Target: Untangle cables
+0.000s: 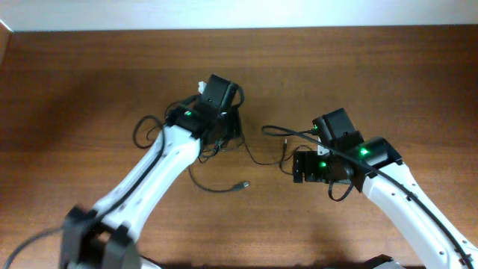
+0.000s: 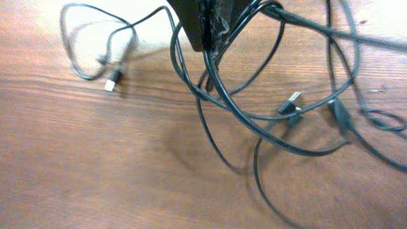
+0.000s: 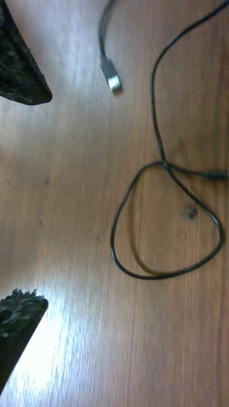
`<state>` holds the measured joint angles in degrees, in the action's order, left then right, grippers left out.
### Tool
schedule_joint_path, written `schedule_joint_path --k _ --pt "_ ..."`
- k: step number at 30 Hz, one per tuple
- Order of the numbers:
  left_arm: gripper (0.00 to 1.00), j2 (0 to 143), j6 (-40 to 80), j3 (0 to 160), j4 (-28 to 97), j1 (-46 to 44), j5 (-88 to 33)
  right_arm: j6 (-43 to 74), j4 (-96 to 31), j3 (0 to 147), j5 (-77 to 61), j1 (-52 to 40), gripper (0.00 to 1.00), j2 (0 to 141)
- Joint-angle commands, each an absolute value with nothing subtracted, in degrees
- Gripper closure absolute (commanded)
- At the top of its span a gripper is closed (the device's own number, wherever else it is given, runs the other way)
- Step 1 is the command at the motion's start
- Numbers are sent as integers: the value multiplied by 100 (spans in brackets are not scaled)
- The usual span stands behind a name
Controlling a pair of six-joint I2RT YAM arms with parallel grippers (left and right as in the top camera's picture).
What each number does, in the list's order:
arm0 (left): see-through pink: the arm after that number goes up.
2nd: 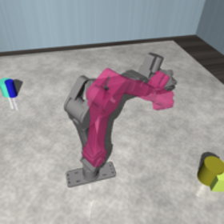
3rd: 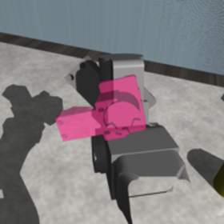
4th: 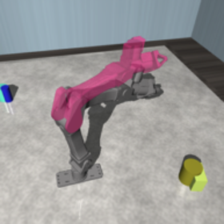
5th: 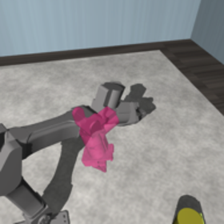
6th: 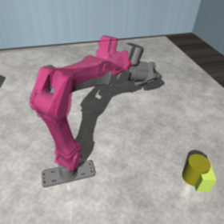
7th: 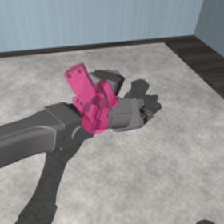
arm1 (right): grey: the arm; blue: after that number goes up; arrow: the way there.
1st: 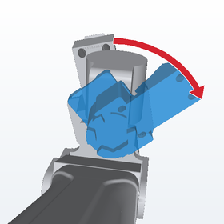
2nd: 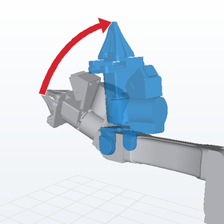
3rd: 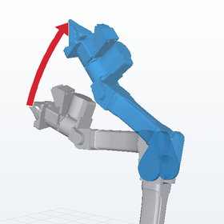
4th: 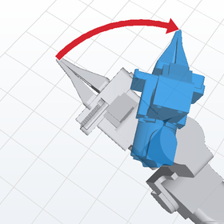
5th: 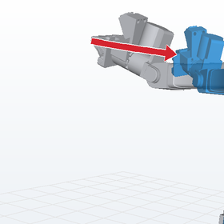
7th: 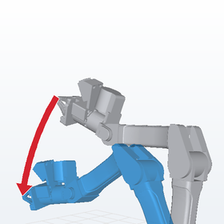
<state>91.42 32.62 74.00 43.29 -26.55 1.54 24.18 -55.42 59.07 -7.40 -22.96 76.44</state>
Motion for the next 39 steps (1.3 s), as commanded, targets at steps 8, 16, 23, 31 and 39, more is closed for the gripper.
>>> schedule_joint_path --k 8,16,23,31,39 --pt "100 7990 3411 7522 4506 -2633 366 2056 -3575 5612 -3780 -2742 12 8750" --pt "100 7697 3798 7524 4508 -1682 -2202 1284 -2163 5601 -2023 -3378 40 9351" --pt "100 7631 3771 7522 4934 -16 -1173 1411 -4429 5605 -840 -2591 96 8416" --pt "100 7638 3800 7516 5433 895 961 1103 -5022 5605 204 -1431 96 5789" --pt "100 7638 4582 7513 5774 2305 1046 2324 -5651 5605 969 252 96 5791"
